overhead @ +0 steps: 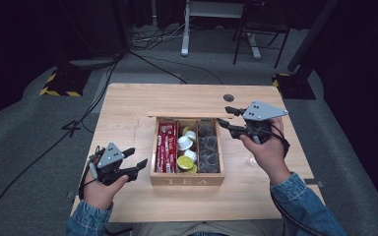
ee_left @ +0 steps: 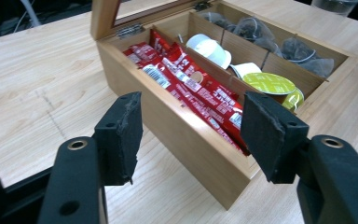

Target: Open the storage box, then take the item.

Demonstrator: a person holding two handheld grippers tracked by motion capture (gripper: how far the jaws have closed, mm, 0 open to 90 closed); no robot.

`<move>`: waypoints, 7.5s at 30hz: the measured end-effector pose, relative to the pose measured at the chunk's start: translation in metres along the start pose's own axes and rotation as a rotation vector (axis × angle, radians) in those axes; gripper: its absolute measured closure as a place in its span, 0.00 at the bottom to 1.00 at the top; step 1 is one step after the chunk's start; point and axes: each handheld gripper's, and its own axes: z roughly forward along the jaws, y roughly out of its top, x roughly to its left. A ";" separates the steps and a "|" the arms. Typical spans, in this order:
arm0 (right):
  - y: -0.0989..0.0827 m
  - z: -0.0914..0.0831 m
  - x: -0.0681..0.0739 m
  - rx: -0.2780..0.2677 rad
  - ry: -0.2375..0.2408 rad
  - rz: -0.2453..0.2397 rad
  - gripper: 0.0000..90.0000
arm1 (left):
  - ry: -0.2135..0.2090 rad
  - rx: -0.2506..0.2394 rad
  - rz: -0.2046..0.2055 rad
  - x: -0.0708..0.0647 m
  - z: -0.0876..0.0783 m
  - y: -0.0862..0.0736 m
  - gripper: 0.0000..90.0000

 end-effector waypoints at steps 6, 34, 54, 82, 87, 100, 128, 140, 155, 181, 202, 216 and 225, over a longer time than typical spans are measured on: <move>0.005 0.005 -0.008 -0.025 -0.017 0.015 0.58 | 0.022 -0.002 -0.019 0.002 -0.005 -0.005 0.42; 0.034 0.042 -0.061 -0.033 -0.083 0.092 0.56 | 0.024 0.014 -0.047 0.016 0.000 -0.010 0.42; 0.038 0.087 -0.093 -0.033 -0.132 0.142 0.39 | 0.005 0.068 -0.064 0.022 0.012 -0.017 0.40; 0.002 0.128 -0.106 0.052 -0.125 0.193 0.34 | -0.005 0.096 -0.067 0.024 0.019 -0.022 0.40; 0.000 0.136 -0.112 0.078 -0.133 0.214 0.34 | -0.008 0.097 -0.074 0.024 0.019 -0.022 0.40; -0.010 0.151 -0.120 0.126 -0.130 0.256 0.34 | -0.004 0.097 -0.086 0.028 0.019 -0.025 0.40; -0.002 0.069 -0.101 0.072 -0.031 0.303 0.29 | -0.010 0.095 -0.080 0.030 0.031 -0.019 0.40; -0.020 0.028 -0.052 0.072 0.070 0.290 0.31 | 0.015 0.128 -0.070 0.033 0.032 -0.024 0.38; -0.047 0.044 -0.028 0.188 0.119 0.291 0.41 | 0.027 0.246 -0.090 0.045 0.038 -0.045 0.36; -0.082 0.101 0.004 0.377 0.210 0.197 0.58 | 0.063 0.308 -0.088 0.049 0.047 -0.067 0.34; -0.085 0.119 0.009 0.467 0.170 0.131 0.79 | 0.065 0.305 -0.072 0.049 0.049 -0.068 0.32; -0.083 0.111 0.006 0.413 0.173 0.143 0.84 | 0.065 0.286 -0.025 0.050 0.053 -0.070 0.29; -0.079 0.105 0.002 0.365 0.176 0.161 0.84 | 0.057 0.269 -0.017 0.051 0.053 -0.072 0.27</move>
